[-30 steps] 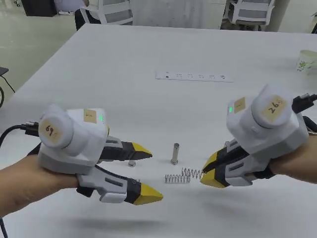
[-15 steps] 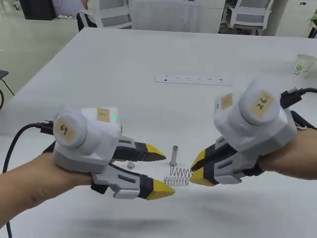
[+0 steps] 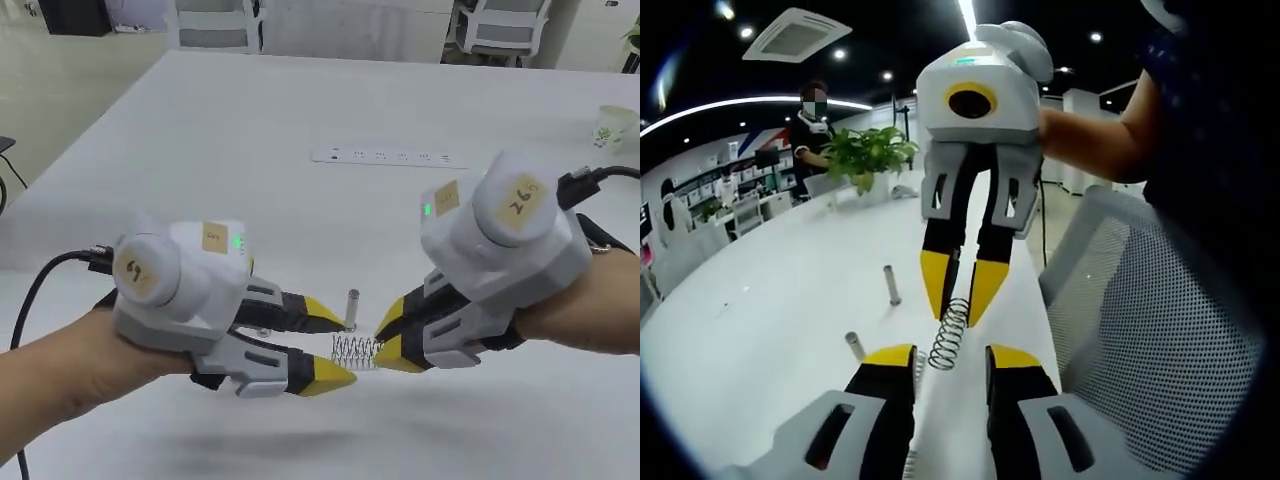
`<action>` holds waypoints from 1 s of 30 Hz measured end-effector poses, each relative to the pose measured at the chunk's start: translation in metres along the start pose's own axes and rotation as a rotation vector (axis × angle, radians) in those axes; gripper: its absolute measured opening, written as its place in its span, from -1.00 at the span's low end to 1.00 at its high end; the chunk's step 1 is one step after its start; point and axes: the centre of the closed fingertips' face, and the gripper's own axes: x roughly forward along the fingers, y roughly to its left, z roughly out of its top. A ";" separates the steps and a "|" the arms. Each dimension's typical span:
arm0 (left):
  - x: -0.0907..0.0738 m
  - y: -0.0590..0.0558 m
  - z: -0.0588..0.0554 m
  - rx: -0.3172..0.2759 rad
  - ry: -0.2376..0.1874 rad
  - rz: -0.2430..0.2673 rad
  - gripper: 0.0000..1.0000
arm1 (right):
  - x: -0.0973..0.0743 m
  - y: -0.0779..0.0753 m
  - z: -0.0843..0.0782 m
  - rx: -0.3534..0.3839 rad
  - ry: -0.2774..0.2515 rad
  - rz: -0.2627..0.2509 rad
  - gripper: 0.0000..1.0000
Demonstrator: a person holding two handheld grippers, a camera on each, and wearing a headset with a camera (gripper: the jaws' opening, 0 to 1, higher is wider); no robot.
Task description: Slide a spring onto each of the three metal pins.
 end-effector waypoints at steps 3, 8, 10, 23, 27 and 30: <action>0.000 -0.002 0.000 0.004 -0.002 -0.007 -0.68 | 0.000 0.001 0.000 -0.011 0.004 0.004 -0.84; 0.000 -0.004 0.000 0.031 0.003 -0.013 -0.83 | 0.001 0.003 0.000 -0.015 0.007 0.012 -0.84; 0.000 -0.004 0.000 0.041 0.004 -0.012 -0.89 | 0.001 0.005 0.000 -0.016 0.010 0.018 -0.84; 0.003 -0.011 -0.002 0.115 0.024 -0.040 -0.95 | 0.000 0.008 -0.004 -0.024 0.014 0.029 -0.82; 0.002 -0.012 -0.001 0.118 0.016 -0.043 -0.95 | 0.000 0.008 -0.003 -0.013 -0.006 0.031 -0.79; 0.002 -0.013 0.001 0.119 0.010 -0.046 -0.95 | 0.001 0.008 -0.003 -0.006 -0.012 0.030 -0.71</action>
